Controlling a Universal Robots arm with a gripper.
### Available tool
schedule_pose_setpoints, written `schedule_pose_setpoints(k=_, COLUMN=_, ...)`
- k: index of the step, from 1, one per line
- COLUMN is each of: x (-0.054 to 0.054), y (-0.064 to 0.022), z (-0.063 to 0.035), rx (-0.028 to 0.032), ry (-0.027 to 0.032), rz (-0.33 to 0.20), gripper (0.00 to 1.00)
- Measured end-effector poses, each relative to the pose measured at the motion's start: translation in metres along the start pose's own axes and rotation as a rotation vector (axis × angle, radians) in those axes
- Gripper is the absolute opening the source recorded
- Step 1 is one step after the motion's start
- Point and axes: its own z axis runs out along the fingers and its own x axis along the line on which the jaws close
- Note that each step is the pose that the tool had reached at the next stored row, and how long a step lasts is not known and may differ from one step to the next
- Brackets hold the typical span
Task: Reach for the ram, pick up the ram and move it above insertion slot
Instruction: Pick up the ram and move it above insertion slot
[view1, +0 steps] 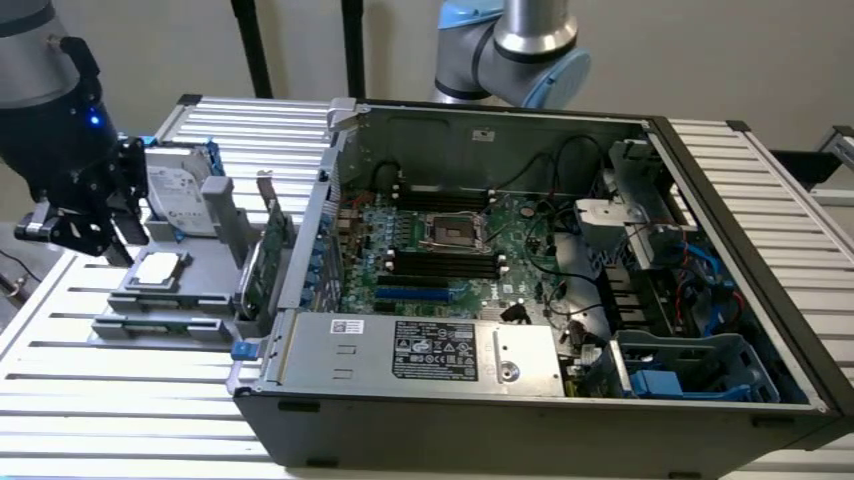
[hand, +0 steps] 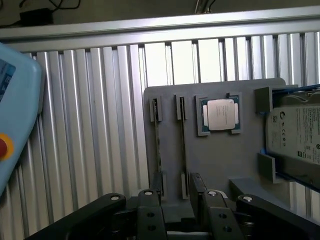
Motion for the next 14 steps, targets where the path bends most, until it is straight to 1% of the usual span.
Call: schedule_pose_setpoints(k=14, x=0.009, y=-0.0015, z=0.0254, rx=-0.0001, ry=0.0003, rz=-0.008, gripper=0.36)
